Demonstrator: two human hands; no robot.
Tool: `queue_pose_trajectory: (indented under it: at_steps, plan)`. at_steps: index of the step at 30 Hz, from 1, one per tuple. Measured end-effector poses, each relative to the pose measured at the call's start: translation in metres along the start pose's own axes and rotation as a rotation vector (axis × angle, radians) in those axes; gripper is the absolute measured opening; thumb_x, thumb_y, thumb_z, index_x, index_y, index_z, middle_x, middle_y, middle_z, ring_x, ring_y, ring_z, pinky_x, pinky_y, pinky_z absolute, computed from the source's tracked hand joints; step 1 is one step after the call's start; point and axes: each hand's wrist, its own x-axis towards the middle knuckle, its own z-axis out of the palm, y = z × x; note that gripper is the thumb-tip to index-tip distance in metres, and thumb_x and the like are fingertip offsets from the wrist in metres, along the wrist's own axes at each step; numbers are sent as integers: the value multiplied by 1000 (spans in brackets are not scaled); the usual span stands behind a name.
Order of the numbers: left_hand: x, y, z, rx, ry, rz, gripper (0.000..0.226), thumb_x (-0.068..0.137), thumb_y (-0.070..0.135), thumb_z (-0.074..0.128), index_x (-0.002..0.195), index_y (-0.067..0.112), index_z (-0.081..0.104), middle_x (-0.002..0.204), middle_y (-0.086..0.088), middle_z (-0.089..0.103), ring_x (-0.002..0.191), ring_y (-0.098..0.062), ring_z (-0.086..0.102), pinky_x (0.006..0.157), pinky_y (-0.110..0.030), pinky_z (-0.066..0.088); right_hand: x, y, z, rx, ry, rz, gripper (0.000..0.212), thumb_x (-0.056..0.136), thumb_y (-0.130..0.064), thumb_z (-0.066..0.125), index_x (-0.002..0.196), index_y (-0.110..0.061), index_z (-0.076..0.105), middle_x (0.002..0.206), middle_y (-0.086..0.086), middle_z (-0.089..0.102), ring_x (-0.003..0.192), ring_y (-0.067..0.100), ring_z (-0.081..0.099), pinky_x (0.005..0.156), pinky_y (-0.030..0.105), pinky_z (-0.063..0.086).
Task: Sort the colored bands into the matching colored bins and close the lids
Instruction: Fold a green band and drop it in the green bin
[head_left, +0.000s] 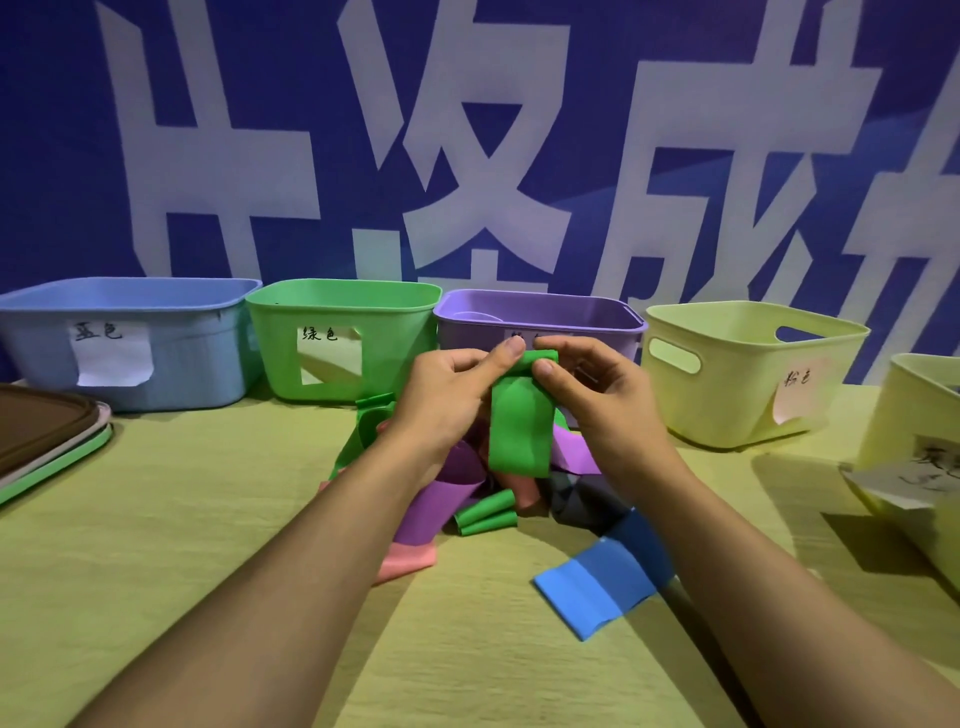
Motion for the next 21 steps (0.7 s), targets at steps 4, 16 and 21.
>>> queue_pose_trajectory:
  at_steps: [4,16,21]
  plan:
    - [1,0,0,-35,-8,6,42,66,46,85,90,11,81,98,-19,78,96,-34,72,104,-57,51,1,2,3,28,44,156,34,87,-43,70,107,-15,74,101,5,76,90,15,69,69,24,54]
    - [4,-5,-1,-32,-53,45,15,86,5,78,99,12,76,92,-11,79,86,-20,76,78,-28,61,1,0,-1,-91,119,229,66,80,-59,69,96,5,74,90,29,71,76,24,72,65,36,60]
    - [3,-4,-2,-39,-41,50,23,83,1,79,105,9,75,97,-12,79,92,-21,76,81,-27,61,1,2,0,-90,93,208,33,92,-43,69,88,-11,78,86,13,77,79,20,71,67,32,57]
